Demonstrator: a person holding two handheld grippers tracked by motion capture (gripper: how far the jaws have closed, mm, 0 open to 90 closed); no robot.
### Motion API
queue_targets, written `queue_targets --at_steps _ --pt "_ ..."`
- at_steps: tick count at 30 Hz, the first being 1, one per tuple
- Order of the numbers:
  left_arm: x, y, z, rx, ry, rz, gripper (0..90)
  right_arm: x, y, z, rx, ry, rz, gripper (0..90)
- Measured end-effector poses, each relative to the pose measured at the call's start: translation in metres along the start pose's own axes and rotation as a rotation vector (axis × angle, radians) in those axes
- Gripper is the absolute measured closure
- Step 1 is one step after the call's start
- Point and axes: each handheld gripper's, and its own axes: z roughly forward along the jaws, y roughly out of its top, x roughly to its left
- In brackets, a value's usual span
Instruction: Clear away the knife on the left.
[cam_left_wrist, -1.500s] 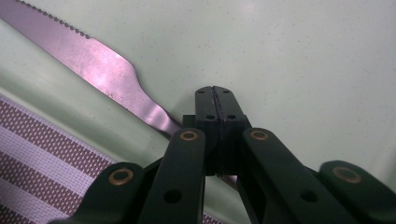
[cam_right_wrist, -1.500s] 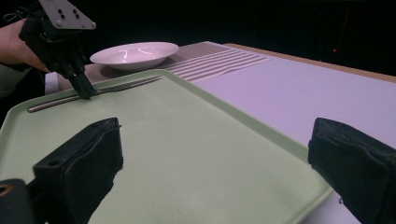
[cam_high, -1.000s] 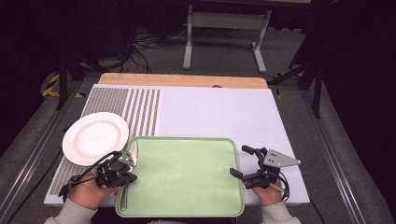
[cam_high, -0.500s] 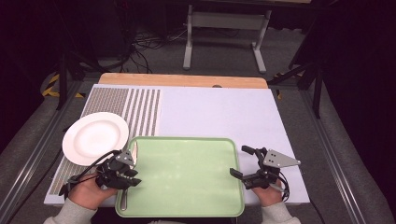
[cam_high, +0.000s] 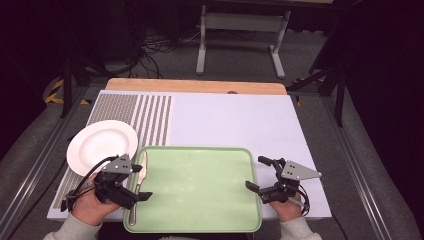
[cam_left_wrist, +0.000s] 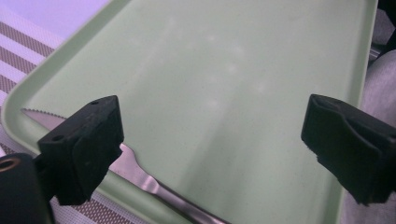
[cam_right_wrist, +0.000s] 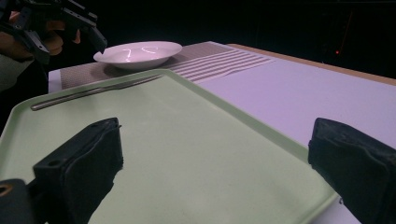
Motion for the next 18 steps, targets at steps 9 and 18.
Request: queue_targets --at_steps 9,18 --pt "0.005 -0.018 -0.014 -0.22 0.03 0.02 0.0 0.002 0.002 0.0 -0.006 0.005 -0.009 3.5" --pt "0.014 -0.048 -0.02 -0.408 0.037 0.029 0.0 0.002 0.002 0.0 -0.008 0.005 -0.01 3.5"
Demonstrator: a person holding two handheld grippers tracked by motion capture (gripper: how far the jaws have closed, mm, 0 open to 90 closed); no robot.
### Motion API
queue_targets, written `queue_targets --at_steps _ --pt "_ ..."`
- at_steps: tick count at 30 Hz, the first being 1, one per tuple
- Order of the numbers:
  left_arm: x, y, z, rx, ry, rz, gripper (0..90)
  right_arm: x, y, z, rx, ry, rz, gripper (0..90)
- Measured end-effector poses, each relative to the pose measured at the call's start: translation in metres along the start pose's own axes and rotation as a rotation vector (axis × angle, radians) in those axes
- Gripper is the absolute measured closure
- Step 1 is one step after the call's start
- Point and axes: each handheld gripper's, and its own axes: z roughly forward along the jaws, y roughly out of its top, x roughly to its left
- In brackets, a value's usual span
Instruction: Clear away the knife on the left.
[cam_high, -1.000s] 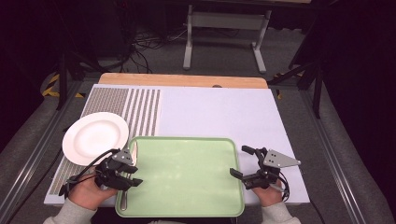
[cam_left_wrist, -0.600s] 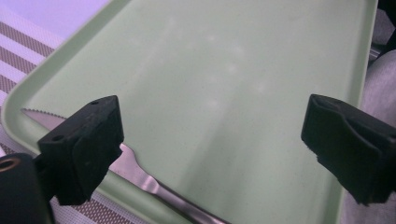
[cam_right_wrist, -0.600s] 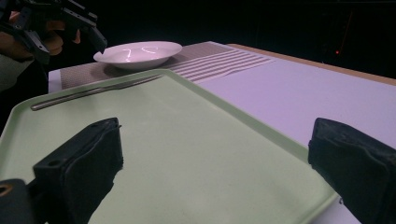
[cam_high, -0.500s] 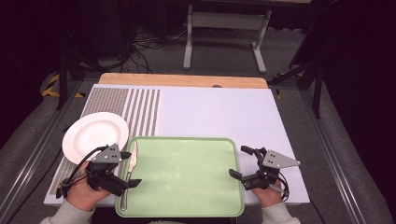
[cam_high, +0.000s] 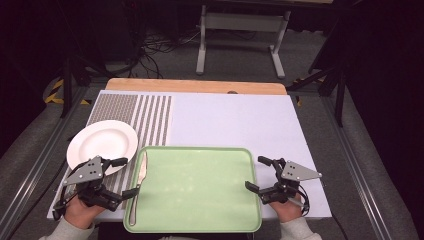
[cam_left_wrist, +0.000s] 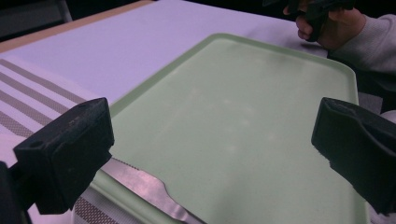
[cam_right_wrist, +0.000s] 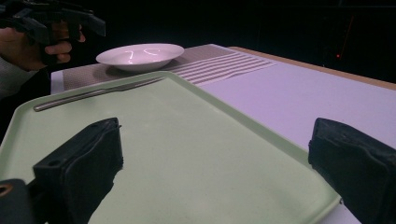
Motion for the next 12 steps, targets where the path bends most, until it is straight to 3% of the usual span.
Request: queue_targets --at_steps 9,12 --pt "0.004 -0.026 -0.008 -0.039 0.049 0.013 0.0 0.0 0.0 0.0 0.003 0.0 0.002 3.5" --pt "0.005 -0.033 -0.01 -0.063 0.049 -0.007 0.0 0.0 -0.001 0.0 0.005 0.0 0.004 3.5"
